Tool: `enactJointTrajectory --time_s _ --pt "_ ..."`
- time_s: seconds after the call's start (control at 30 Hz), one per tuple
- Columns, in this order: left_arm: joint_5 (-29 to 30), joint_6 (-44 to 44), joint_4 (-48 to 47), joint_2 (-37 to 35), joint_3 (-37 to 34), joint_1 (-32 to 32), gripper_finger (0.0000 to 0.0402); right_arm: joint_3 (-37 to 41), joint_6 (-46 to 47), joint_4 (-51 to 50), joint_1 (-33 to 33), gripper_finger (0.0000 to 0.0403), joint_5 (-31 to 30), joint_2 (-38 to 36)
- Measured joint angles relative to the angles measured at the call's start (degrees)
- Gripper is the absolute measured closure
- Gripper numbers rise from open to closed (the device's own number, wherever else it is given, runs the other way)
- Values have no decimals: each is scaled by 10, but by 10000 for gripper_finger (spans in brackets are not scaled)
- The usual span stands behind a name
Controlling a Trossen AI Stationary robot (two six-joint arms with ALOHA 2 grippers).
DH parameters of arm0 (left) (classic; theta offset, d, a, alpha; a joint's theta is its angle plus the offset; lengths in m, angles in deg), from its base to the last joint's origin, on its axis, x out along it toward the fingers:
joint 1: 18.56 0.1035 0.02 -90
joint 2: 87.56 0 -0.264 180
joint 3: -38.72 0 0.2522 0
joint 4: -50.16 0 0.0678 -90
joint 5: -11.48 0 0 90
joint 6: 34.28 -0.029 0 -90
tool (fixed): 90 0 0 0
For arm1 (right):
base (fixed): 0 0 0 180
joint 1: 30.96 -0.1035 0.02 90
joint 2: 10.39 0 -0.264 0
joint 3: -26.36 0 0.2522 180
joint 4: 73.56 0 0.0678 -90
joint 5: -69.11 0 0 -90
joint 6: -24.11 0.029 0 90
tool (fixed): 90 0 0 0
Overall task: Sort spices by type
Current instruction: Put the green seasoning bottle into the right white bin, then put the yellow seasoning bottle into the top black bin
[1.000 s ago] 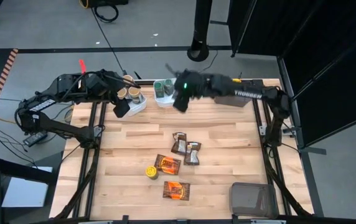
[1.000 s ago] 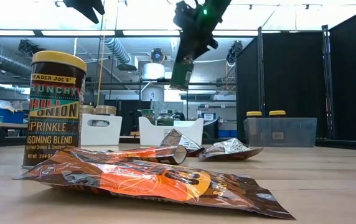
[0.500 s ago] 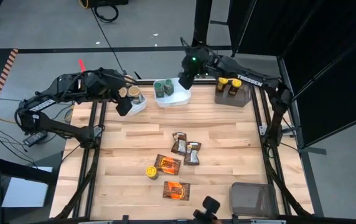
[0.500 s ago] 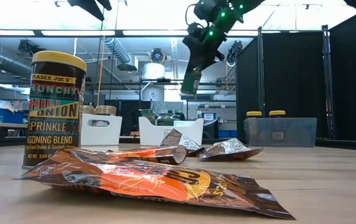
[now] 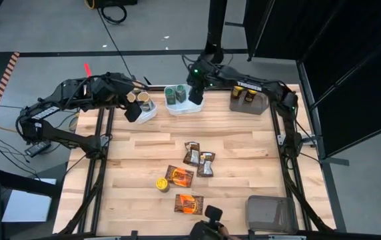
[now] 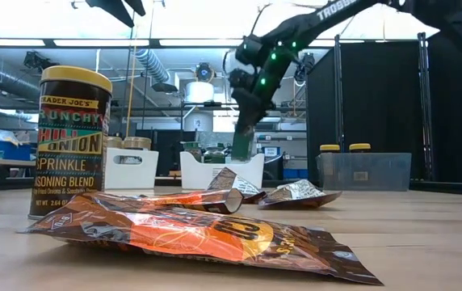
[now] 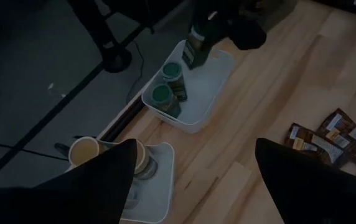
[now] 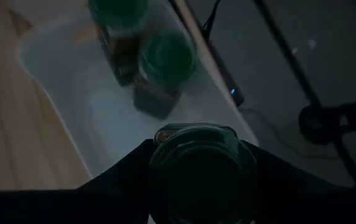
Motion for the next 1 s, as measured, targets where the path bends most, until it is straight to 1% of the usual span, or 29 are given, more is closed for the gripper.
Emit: enactJointTrajectory --time_s 0.07,0.3,0.53,0.7,0.73,0.8,0.87,0.9,0.93,1.0 --pt "2 0 0 0 0 0 69 0 0 -1 4 199 14 16" --pt "6 -1 0 0 0 0 69 0 -15 23 0 199 32 71" --pt "7 -1 -1 0 0 0 69 -3 -22 36 1 199 37 81" --pt "9 -18 -1 0 0 0 69 -12 -35 38 -1 194 40 81" --pt "9 -19 -1 0 0 0 69 -19 -32 35 -1 175 38 81" --pt "10 -27 -1 0 0 0 69 -30 -27 32 -3 110 17 81" --pt "10 -47 -1 0 0 0 69 -55 -25 3 -3 50 -5 82" --pt "10 -54 -1 0 0 0 69 -72 -26 -18 -3 30 -9 81" --pt "10 -62 -1 0 0 0 69 -89 -29 -38 -3 20 -10 81" --pt "10 -71 -1 0 0 0 69 -126 -35 -72 -4 24 -10 81"
